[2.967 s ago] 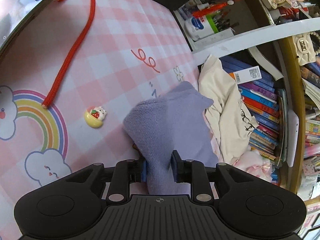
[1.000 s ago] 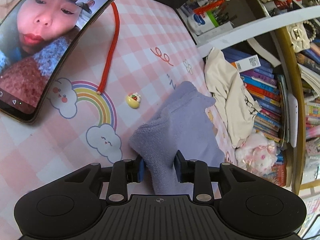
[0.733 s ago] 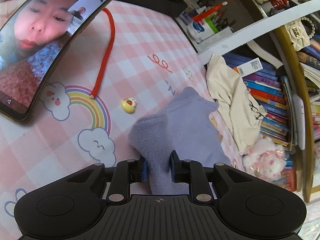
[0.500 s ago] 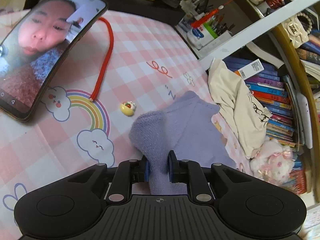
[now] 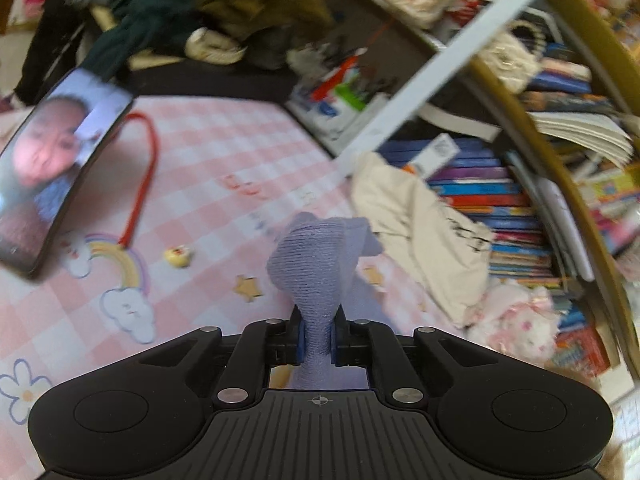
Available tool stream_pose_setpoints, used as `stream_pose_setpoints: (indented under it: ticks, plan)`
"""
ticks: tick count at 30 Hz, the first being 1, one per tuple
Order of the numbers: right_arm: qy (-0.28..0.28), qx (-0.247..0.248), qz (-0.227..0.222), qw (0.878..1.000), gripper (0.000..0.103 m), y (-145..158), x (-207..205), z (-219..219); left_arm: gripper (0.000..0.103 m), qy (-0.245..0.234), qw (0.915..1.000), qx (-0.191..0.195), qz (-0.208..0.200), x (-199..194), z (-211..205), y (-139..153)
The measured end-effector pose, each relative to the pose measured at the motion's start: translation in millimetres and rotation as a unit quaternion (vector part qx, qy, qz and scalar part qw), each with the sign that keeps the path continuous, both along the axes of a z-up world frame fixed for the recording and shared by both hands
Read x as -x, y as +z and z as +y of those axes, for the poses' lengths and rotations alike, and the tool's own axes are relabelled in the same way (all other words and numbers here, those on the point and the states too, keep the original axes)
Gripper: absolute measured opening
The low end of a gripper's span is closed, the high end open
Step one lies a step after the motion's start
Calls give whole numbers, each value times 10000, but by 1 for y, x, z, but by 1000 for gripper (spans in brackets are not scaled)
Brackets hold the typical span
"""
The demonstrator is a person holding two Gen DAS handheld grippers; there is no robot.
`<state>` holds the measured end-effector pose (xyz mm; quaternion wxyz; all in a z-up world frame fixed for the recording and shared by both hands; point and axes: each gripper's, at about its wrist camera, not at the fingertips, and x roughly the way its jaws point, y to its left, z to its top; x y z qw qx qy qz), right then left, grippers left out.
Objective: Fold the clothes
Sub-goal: 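Lift the lavender end with the left gripper and fold it over the pink half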
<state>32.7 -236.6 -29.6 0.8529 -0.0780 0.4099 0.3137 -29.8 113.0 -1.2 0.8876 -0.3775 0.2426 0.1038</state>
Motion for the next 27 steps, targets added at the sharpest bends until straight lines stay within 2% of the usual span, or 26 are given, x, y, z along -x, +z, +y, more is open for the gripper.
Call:
stream_pose_setpoints:
  ticks: [8,11,14,16,18,19,22,24,25,27]
  plan:
    - [27,-143,8,9999,36,-1,0,-5,9,-568,9963,-575,-279,-4,-45,36]
    - [10,-170,-63,9998,37,-2,2,-5,9,-914,9911,-852,-468,-4,-68,51]
    - [10,-185,-96,9998,37,-2,3,-5,9,-1387,9813,-1192,-603,-5,-99,63]
    - [15,-208,-87,9997,37,-2,3,-6,9,-1789,9705,-1492,-619,-5,-126,70]
    - [26,-218,-80,9997,38,-2,2,-7,9,-2280,9536,-1884,-554,-2,-155,69]
    - [34,-223,-75,9997,38,-2,2,-7,9,-2555,9413,-2157,-465,-1,-171,64]
    - [115,-255,-43,9996,38,-2,0,-8,10,-3339,8954,-2946,36,-1,-216,41]
    - [222,-265,-21,9994,39,-2,-2,-9,11,-3559,8762,-3210,507,-2,-234,18]
    - [289,-263,-6,9992,38,-1,-3,-10,11,-3586,8726,-3246,681,-3,-237,10]
    - [408,-337,65,9986,38,0,-6,-14,13,-3532,8784,-3116,806,-6,-233,6]
